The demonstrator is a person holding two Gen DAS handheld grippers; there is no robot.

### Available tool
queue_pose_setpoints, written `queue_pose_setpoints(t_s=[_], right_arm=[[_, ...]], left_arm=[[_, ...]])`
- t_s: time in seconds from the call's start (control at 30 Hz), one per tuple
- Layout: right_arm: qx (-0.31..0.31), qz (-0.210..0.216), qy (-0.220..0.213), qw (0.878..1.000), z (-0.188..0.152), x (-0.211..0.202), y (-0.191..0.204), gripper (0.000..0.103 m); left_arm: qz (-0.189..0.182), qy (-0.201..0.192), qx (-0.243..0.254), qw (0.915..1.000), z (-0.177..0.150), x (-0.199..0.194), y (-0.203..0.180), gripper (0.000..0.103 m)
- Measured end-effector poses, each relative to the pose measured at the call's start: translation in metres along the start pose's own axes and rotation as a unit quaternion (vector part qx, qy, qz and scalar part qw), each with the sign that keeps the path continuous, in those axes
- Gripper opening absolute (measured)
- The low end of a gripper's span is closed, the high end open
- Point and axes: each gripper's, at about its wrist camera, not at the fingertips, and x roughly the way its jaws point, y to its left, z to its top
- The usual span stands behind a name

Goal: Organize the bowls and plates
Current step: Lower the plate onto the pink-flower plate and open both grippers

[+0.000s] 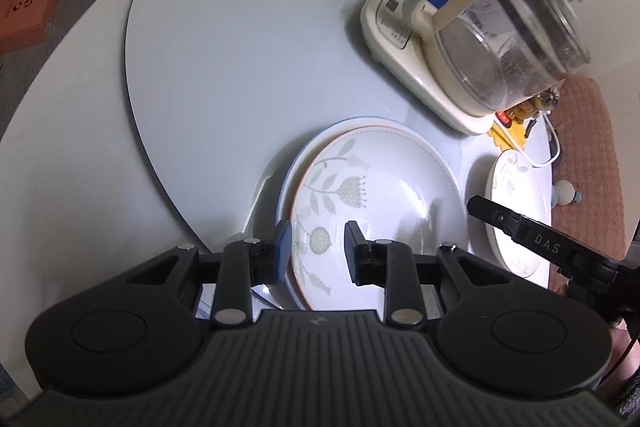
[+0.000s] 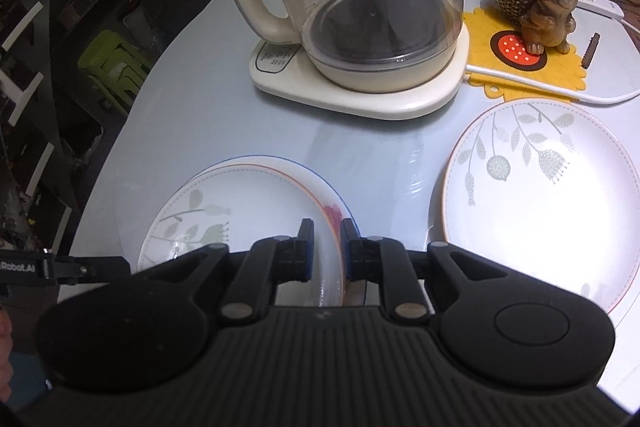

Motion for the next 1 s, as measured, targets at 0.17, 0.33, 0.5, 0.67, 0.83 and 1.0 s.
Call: queue_pose_setpoints(t_s=[0.17, 0.33, 0.5, 0.67, 0.83, 1.0], right_arm=[[-0.007, -0.006, -0.028, 1.0, 0.002, -0.027, 0.011, 0.017], [-0.012, -0.009, -0.057, 0.998, 0.001, -0.062, 0.023, 0.017], [-0.012, -0.009, -0.076, 0.997, -0.006, -0.099, 0.036, 0.017], [-0.015, -0.001, -0.098, 0.995, -0.017, -0.137, 0.049, 0.017], [-0.01, 0.018, -0.12, 0.993, -0.026, -0.172, 0.058, 0.017], [-0.023, 0.023, -0.14, 0.99, -0.039, -0.2, 0.065, 0.017]], left_arm=[[0.005, -0.035, 0.029, 0.999, -0.004, -0.033, -0.012, 0.031], [0.017, -0.071, 0.061, 0.9955, -0.015, -0.069, -0.025, 0.032], [0.026, -0.106, 0.092, 0.9898, -0.034, -0.107, -0.04, 0.032], [0.028, -0.137, 0.106, 0.9844, -0.055, -0.14, -0.05, 0.032], [0.033, -0.164, 0.117, 0.979, -0.08, -0.175, -0.057, 0.032], [0.038, -0.183, 0.115, 0.9756, -0.103, -0.203, -0.062, 0.032]])
